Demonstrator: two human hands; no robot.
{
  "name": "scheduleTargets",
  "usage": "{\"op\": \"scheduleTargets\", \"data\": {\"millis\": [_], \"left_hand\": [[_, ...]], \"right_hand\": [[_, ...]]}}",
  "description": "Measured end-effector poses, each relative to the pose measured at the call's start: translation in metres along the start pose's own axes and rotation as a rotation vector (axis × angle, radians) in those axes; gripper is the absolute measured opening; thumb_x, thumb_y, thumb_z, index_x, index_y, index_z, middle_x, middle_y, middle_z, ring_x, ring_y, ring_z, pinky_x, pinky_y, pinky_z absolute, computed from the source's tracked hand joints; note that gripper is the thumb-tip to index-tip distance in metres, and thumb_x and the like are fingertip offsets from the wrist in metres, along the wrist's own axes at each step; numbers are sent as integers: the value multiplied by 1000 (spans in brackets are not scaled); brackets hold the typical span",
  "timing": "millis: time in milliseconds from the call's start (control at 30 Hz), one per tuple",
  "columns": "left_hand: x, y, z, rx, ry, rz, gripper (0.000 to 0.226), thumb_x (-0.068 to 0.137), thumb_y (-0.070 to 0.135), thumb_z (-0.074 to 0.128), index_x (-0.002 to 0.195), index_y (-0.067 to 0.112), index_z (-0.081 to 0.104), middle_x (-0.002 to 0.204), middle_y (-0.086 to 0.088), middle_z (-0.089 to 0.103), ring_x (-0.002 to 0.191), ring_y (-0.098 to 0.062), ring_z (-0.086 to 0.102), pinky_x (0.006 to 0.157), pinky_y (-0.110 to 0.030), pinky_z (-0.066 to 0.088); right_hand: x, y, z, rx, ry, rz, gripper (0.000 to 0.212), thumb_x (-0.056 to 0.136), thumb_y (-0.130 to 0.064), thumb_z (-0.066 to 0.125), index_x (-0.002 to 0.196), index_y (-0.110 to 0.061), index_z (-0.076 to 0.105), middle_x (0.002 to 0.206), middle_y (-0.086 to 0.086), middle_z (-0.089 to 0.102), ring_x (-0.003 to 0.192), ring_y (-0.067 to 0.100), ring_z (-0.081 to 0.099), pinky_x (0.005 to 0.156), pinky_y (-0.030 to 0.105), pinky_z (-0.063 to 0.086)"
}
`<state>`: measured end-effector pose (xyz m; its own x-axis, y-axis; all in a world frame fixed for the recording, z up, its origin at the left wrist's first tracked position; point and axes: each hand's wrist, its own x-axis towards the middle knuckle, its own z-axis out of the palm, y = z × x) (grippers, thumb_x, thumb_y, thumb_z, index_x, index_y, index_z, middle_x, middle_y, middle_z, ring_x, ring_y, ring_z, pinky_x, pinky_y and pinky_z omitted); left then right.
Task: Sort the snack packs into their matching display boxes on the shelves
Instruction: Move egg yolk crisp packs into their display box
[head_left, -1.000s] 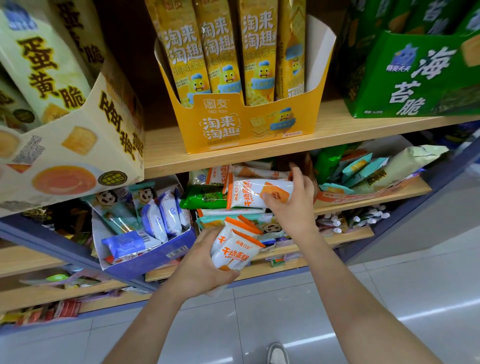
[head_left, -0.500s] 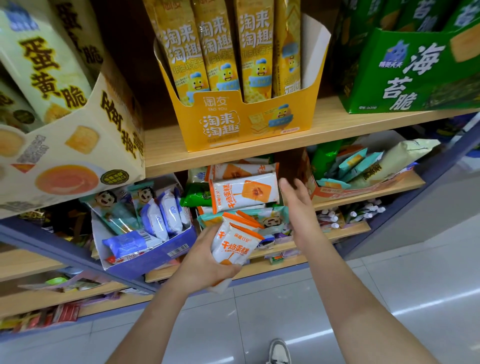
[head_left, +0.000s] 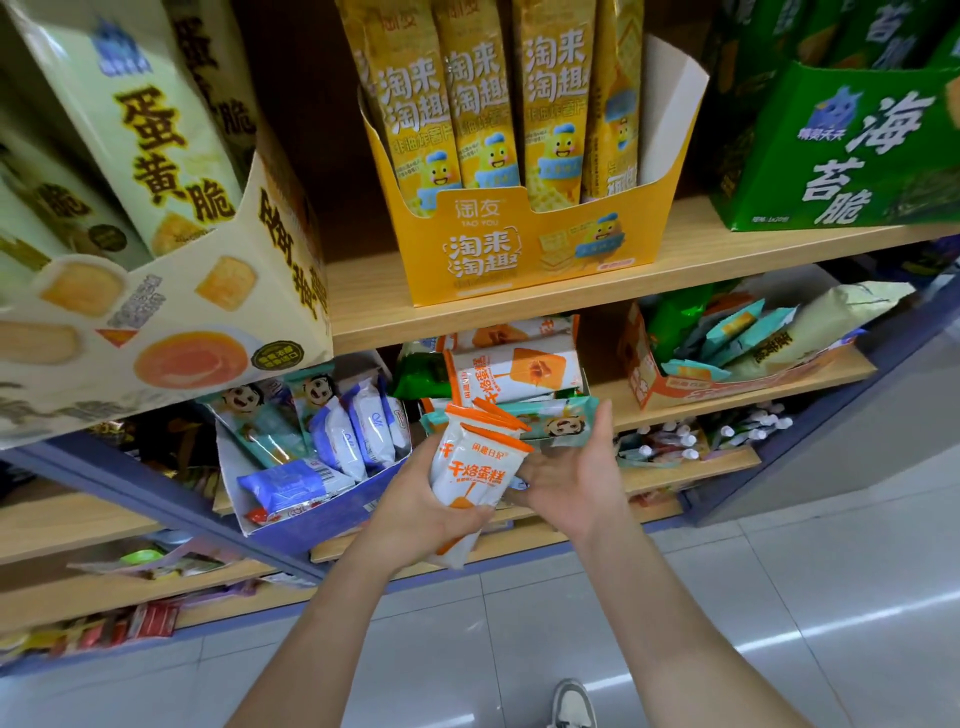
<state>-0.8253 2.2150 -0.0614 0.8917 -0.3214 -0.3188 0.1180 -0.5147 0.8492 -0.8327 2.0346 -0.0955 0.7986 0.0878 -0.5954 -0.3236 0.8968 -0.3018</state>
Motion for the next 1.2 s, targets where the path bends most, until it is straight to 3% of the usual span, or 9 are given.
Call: {"op": "scheduleTargets", "data": {"millis": [133,333,500,600,767,867,967,1067,1200], "left_hand": [[-1,5,-1,18,0,-24,64,70,22,87,112,48,45,106,24,61,98,3,59,80,-22,53],[-9,11,1,-61,2,-100,62,68,22,88,115,40,51,105,18,68,93,1,66,80,-25,55],[-15,23,6,-248,54,-191,58,66,25,90,114,32,58,101,10,74,92,-10,71,86,-38,57],[-24,39,9,-434,81,-219,43,75,19,84,112,24,61,97,4,76,91,-17,73,84,-41,59],[-49,73,10,-601,44,-125,29,88,28,68,116,24,59,97,3,76,89,-17,74,75,-37,60],[-69,86,-1,-581,-64,-128,44,84,57,54,119,31,58,100,1,76,91,-20,74,81,-44,60],[-90,92,-27,-431,-97,-19,54,84,74,41,121,40,60,112,9,72,105,-13,68,92,-39,55],[-111,95,-66,-116,100,261,28,85,80,36,105,70,53,117,31,56,118,0,51,106,-42,42],[-133,94,-142,254,837,715,47,88,38,62,132,26,53,124,2,51,114,-20,53,94,-45,48]], "right_hand": [[11,-12,15,41,-1,10,93,79,-88,36,133,-15,55,119,26,68,118,44,60,107,63,36],[15,-29,42,-8,43,15,96,80,-88,34,134,-10,46,109,29,65,94,44,67,73,54,53],[13,-28,32,-93,13,8,113,70,-97,26,144,-12,45,116,24,67,104,38,66,97,54,46],[-24,-16,27,-297,-21,-15,109,72,-94,29,153,-21,28,130,22,62,108,32,65,99,52,43],[-103,15,41,-860,-216,-198,64,77,-58,65,136,-39,47,122,-9,70,109,11,68,87,30,55],[-121,17,54,-913,-246,-280,70,70,-31,75,133,-32,46,108,-11,74,100,10,71,76,23,56],[-131,24,69,-975,-269,-341,74,69,-19,88,132,-26,49,108,-3,75,99,15,72,76,25,56],[-133,35,88,-1070,-261,-440,83,57,-18,85,131,-27,49,110,-2,74,102,16,71,80,29,55],[-139,42,128,-1201,-303,-644,84,66,0,87,127,-39,44,112,-15,71,102,2,68,78,19,54]]}}
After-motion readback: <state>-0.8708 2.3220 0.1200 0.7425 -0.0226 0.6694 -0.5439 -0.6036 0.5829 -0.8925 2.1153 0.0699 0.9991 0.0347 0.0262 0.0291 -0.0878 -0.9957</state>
